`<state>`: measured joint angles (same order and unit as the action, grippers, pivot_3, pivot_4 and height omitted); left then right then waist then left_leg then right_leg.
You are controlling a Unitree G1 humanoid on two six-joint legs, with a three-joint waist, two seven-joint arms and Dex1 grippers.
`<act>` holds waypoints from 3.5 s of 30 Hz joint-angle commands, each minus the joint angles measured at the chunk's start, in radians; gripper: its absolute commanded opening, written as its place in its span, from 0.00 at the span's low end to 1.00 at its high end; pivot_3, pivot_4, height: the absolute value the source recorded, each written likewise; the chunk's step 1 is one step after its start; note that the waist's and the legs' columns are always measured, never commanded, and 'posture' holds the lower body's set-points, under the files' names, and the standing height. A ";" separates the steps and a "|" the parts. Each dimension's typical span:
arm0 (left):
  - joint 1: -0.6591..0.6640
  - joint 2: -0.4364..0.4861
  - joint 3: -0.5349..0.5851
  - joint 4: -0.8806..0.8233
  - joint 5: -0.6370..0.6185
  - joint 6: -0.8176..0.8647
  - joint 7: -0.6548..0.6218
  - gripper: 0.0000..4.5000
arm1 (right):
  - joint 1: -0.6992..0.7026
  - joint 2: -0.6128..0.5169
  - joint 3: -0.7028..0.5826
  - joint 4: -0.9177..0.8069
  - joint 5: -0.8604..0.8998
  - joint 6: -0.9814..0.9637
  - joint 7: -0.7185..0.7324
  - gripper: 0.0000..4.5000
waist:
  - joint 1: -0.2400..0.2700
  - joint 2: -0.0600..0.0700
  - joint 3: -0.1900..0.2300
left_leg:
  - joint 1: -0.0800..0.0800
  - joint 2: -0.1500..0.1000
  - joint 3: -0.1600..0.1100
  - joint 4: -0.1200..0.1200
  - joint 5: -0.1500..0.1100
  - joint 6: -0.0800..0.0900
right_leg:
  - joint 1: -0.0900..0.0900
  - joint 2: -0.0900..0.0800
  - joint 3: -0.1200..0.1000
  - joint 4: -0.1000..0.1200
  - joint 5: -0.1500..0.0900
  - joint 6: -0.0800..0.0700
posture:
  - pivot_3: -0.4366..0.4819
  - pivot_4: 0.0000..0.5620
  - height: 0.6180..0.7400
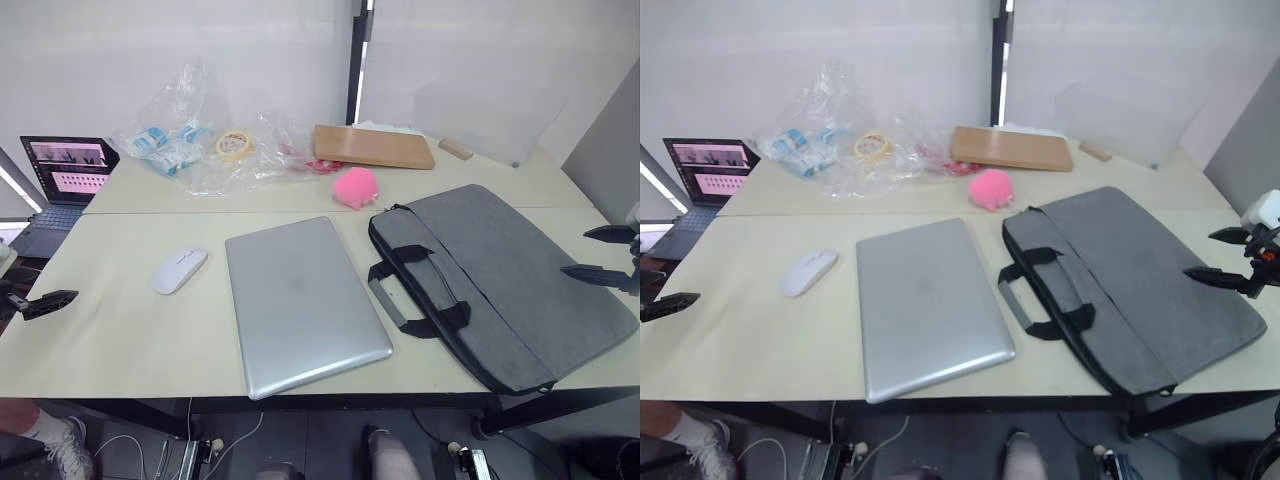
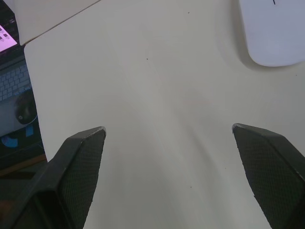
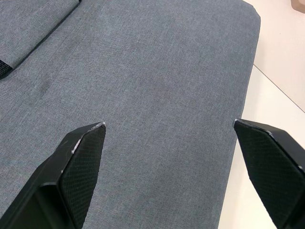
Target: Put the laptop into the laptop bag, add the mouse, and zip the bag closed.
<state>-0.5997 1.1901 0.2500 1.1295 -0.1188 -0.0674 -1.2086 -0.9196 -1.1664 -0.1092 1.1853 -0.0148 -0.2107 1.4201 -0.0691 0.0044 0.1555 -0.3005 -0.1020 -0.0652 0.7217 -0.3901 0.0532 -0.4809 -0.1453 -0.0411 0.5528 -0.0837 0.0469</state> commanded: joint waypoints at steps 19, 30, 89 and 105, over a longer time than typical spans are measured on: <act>-0.042 0.043 0.004 0.045 0.022 -0.065 0.049 0.99 | -0.025 -0.004 -0.009 0.000 0.008 0.005 -0.045 1.00 | 0.000 0.000 0.000 | 0.000 0.000 0.000 0.000 0.000 0.000 | 0.000 0.000 0.000 0.000 0.000 0.000 | 0.48 0.27 1.00; 0.044 0.048 0.136 -0.056 -0.096 0.075 0.103 0.99 | 0.011 0.025 -0.010 -0.020 -0.003 -0.033 -0.215 1.00 | -0.002 0.000 0.000 | 0.000 0.000 0.000 0.000 0.000 0.000 | -0.001 0.000 0.000 0.000 0.000 0.000 | 0.48 0.27 1.00; 0.056 -0.525 0.111 -0.753 -0.900 1.682 0.600 1.00 | 0.120 0.749 0.496 -0.885 -0.132 0.487 -0.393 0.00 | 0.001 -0.001 -0.001 | 0.018 0.013 0.002 0.006 -0.004 -0.016 | 0.009 0.018 0.001 0.012 -0.005 -0.018 | 0.48 0.27 1.00; 0.048 -0.569 0.157 -0.723 -0.949 1.682 0.614 1.00 | 0.151 0.750 0.476 -0.904 -0.131 0.503 -0.382 0.00 | 0.001 -0.001 -0.001 | 0.018 0.012 0.001 0.005 -0.004 -0.016 | 0.009 0.018 0.000 0.011 -0.005 -0.018 | 0.48 0.27 1.00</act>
<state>-0.5323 0.6406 0.4046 0.4072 -1.0246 1.6004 -0.5861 -0.7688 -0.4506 0.3488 0.3327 -0.1742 0.2952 1.0192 -0.0682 0.0037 0.1545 -0.2827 -0.0895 -0.0640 0.7271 -0.3938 0.0367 -0.4721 -0.1274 -0.0407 0.5633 -0.0886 0.0293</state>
